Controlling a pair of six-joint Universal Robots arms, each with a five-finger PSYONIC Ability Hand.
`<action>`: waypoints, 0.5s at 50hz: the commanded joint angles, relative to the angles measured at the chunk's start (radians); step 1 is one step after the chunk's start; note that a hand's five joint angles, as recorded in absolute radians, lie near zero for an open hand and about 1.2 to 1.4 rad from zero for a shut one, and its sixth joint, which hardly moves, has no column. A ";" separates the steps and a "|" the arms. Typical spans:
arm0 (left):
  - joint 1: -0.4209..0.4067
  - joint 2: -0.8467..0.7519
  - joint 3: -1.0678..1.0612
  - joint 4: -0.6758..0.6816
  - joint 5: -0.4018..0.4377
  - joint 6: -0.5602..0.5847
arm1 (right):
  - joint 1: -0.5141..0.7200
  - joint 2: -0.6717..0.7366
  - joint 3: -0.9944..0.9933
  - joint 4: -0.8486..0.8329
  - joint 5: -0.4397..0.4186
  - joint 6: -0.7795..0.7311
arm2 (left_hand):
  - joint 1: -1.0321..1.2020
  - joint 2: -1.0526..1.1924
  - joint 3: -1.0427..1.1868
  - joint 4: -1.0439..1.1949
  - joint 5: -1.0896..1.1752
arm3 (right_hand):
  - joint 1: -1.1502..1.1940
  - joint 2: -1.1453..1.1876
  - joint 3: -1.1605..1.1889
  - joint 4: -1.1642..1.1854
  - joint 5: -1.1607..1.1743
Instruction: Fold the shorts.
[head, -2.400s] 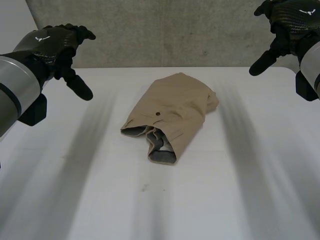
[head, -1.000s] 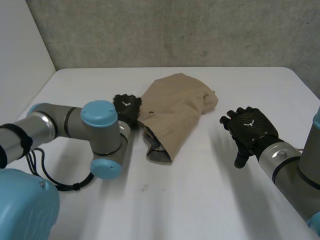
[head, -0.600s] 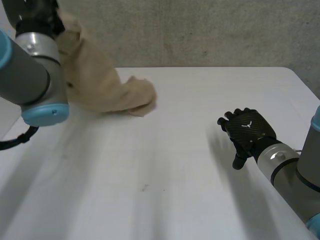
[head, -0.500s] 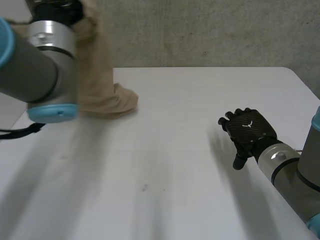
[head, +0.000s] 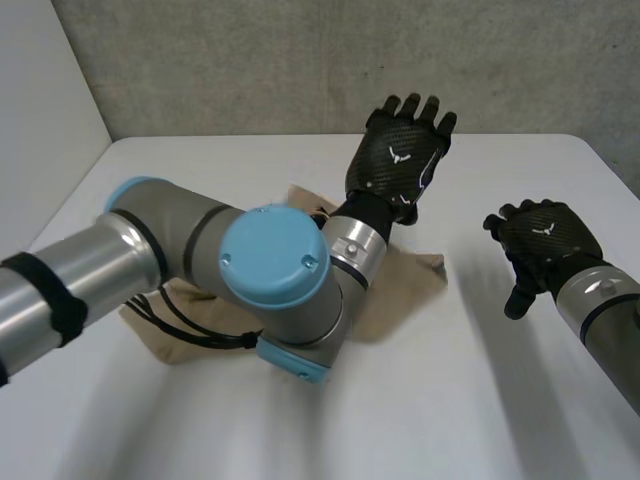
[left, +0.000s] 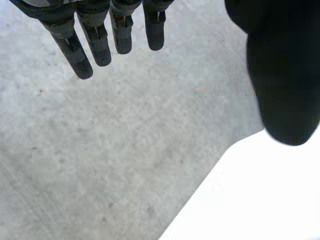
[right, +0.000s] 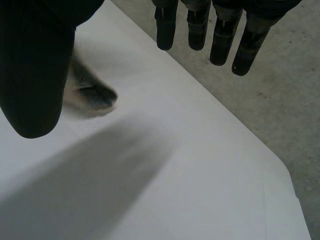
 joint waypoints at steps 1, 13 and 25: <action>0.064 0.183 -0.144 -0.005 -0.006 -0.001 | 0.005 -0.013 -0.004 0.010 -0.010 0.020 | -0.021 -0.017 -0.026 -0.016 -0.030 | -0.034 -0.051 -0.043 -0.065 -0.071; 0.155 0.389 -0.271 -0.244 -0.119 -0.032 | 0.089 -0.066 -0.004 0.072 -0.057 0.092 | -0.018 -0.014 -0.023 -0.013 -0.027 | -0.034 -0.051 -0.043 -0.065 -0.071; 0.293 0.482 -0.466 -0.342 -0.184 -0.170 | 0.161 0.111 -0.156 0.152 -0.090 0.347 | 0.023 0.027 0.018 0.028 0.014 | -0.034 -0.051 -0.043 -0.065 -0.071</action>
